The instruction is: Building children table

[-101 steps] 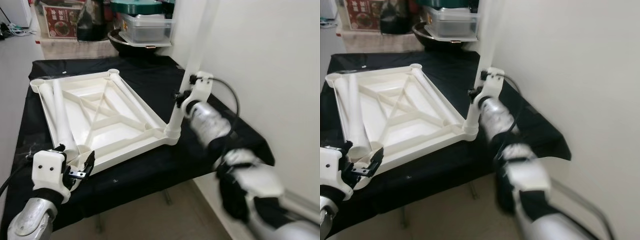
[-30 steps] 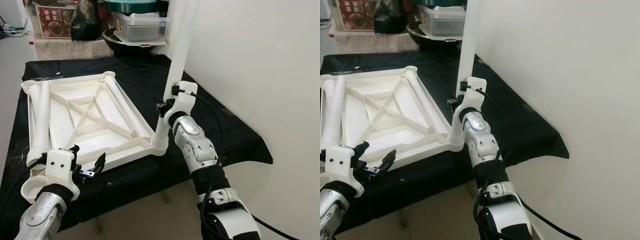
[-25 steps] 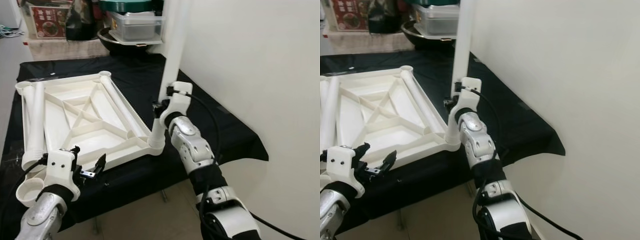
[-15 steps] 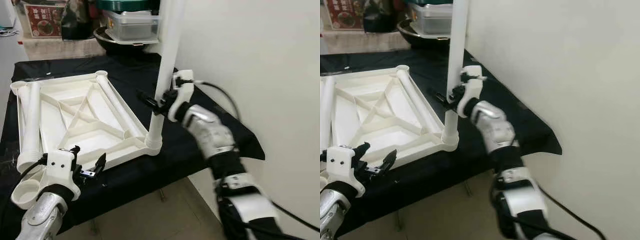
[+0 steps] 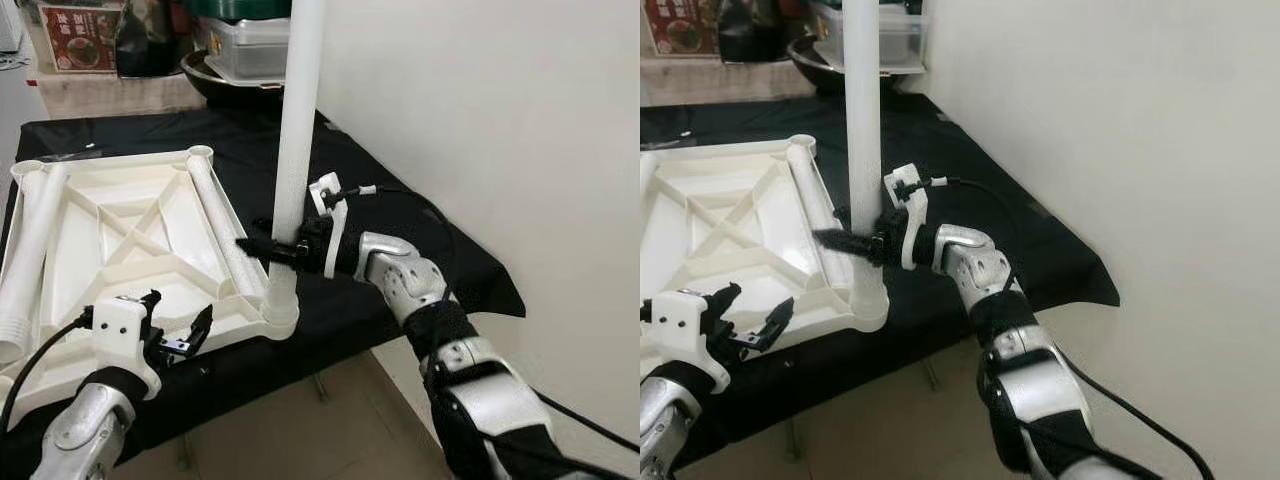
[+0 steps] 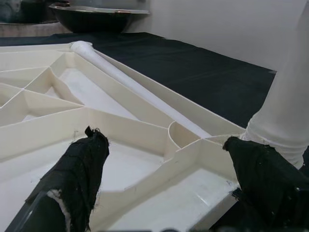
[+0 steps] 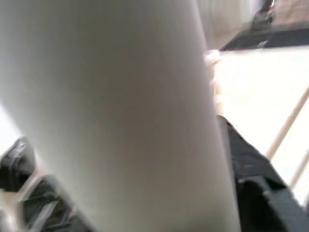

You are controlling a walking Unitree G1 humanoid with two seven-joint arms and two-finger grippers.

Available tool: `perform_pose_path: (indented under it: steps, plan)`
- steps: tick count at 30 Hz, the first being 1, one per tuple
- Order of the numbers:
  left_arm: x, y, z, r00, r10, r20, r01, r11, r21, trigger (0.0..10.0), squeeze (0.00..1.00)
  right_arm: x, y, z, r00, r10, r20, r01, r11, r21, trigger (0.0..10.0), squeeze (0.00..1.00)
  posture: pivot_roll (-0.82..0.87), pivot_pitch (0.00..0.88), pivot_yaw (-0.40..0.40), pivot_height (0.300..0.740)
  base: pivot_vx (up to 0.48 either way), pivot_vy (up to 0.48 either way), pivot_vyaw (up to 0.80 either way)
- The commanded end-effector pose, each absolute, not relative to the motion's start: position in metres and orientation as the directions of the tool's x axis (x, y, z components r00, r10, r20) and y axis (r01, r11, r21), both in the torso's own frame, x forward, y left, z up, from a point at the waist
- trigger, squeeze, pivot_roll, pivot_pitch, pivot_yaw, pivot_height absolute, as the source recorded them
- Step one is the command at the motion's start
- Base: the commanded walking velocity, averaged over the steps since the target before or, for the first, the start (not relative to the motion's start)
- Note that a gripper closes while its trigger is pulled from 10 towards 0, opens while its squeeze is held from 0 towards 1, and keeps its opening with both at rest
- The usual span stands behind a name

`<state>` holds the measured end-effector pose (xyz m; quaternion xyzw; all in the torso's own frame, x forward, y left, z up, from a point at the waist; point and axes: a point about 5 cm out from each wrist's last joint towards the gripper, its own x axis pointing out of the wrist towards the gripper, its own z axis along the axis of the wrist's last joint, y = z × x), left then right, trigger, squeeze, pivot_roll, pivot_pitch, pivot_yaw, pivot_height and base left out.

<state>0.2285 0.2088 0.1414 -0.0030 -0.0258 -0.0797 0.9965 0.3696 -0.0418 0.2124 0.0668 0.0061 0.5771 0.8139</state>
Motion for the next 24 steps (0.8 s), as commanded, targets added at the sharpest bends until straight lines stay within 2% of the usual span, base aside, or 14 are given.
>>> perform_pose_path:
  steps: [1, 4, 5, 6, 7, 9, 11, 14, 17, 20, 21, 22, 23, 24]
  plan:
    - [0.228, 0.207, 0.137, 0.985, -0.167, 0.039, 0.167, 0.986, -0.013, 10.0, 0.00, 0.374, -0.043, 0.214, 0.383, 0.920, 0.081, -0.917, 0.368, 0.156, 0.0, 0.00, 0.21, 0.000, -0.159, 0.740, 0.000, 0.000, 0.00]
    - [0.227, 0.208, 0.137, 0.986, -0.165, 0.041, 0.165, 0.986, -0.014, 10.0, 0.00, 0.381, -0.047, 0.211, 0.508, 0.860, 0.049, -0.854, 0.495, 0.163, 0.0, 0.00, 0.21, 0.000, -0.161, 0.740, 0.000, 0.000, 0.00]
    - [0.227, 0.208, 0.138, 0.986, -0.162, 0.042, 0.163, 0.987, -0.014, 10.0, 0.00, 0.389, -0.054, 0.205, 0.664, 0.747, -0.007, -0.739, 0.658, 0.142, 0.0, 0.00, 0.21, 0.000, -0.161, 0.740, 0.000, 0.000, 0.00]
    - [0.227, 0.208, 0.138, 0.986, -0.162, 0.042, 0.163, 0.987, -0.014, 10.0, 0.00, 0.389, -0.054, 0.205, 0.664, 0.747, -0.007, -0.739, 0.658, 0.142, 0.0, 0.00, 0.21, 0.000, -0.161, 0.740, 0.000, 0.000, 0.00]
    - [0.226, 0.208, 0.138, 0.986, -0.161, 0.043, 0.162, 0.987, -0.014, 10.0, 0.00, 0.393, -0.064, 0.195, 0.832, 0.550, -0.076, -0.538, 0.832, 0.137, 0.0, 0.00, 0.20, 0.000, -0.162, 0.740, 0.000, 0.000, 0.00]
    - [0.226, 0.208, 0.138, 0.986, -0.161, 0.043, 0.162, 0.987, -0.014, 10.0, 0.00, 0.393, -0.064, 0.195, 0.832, 0.550, -0.076, -0.538, 0.832, 0.137, 0.0, 0.00, 0.20, 0.000, -0.162, 0.740, 0.000, 0.000, 0.00]
    - [0.226, 0.209, 0.139, 0.986, -0.161, 0.045, 0.162, 0.987, -0.015, 10.0, 0.00, 0.376, -0.059, 0.181, 0.961, 0.253, -0.115, -0.234, 0.959, 0.161, 0.0, 0.00, 0.20, 0.000, -0.144, 0.740, 0.000, 0.000, 0.00]
    - [0.226, 0.210, 0.140, 0.986, -0.161, 0.045, 0.162, 0.987, -0.015, 10.0, 0.00, 0.368, -0.055, 0.179, 0.972, 0.200, -0.120, -0.177, 0.967, 0.182, 0.0, 0.00, 0.20, 0.000, -0.144, 0.740, 0.000, 0.000, 0.00]
    - [0.231, 0.209, 0.139, 0.985, -0.169, 0.035, 0.170, 0.985, -0.003, 10.0, 0.00, 0.356, -0.014, 0.181, 0.953, 0.289, -0.096, -0.261, 0.937, 0.233, 0.0, 0.00, 0.21, 0.000, -0.149, 0.740, 0.000, 0.000, 0.00]
    - [0.232, 0.209, 0.138, 0.985, -0.171, 0.033, 0.171, 0.985, -0.002, 10.0, 0.00, 0.355, -0.007, 0.181, 0.943, 0.317, -0.098, -0.288, 0.929, 0.232, 0.0, 0.00, 0.21, 0.000, -0.149, 0.740, 0.000, 0.000, 0.00]
    - [0.232, 0.208, 0.138, 0.985, -0.171, 0.032, 0.171, 0.985, 0.000, 10.0, 0.00, 0.355, -0.002, 0.183, 0.927, 0.363, -0.097, -0.333, 0.914, 0.232, 4.4, 0.00, 0.21, 0.000, -0.152, 0.740, 0.000, 0.000, 0.00]
    - [0.232, 0.208, 0.138, 0.985, -0.171, 0.032, 0.171, 0.985, 0.000, 10.0, 0.00, 0.355, -0.002, 0.183, 0.927, 0.363, -0.097, -0.333, 0.914, 0.232, 4.4, 0.00, 0.21, 0.000, -0.152, 0.740, 0.000, 0.000, 0.00]
    - [0.232, 0.208, 0.138, 0.986, -0.166, 0.034, 0.166, 0.986, -0.001, 10.0, 0.00, 0.355, 0.002, 0.185, 0.915, 0.393, -0.090, -0.363, 0.900, 0.240, 10.0, 0.00, 0.20, 0.000, -0.157, 0.740, 0.000, 0.000, 0.00]
    - [0.232, 0.208, 0.138, 0.986, -0.166, 0.034, 0.166, 0.986, -0.001, 10.0, 0.00, 0.355, 0.002, 0.185, 0.915, 0.393, -0.090, -0.363, 0.900, 0.240, 10.0, 0.00, 0.20, 0.000, -0.157, 0.740, 0.000, 0.000, 0.00]
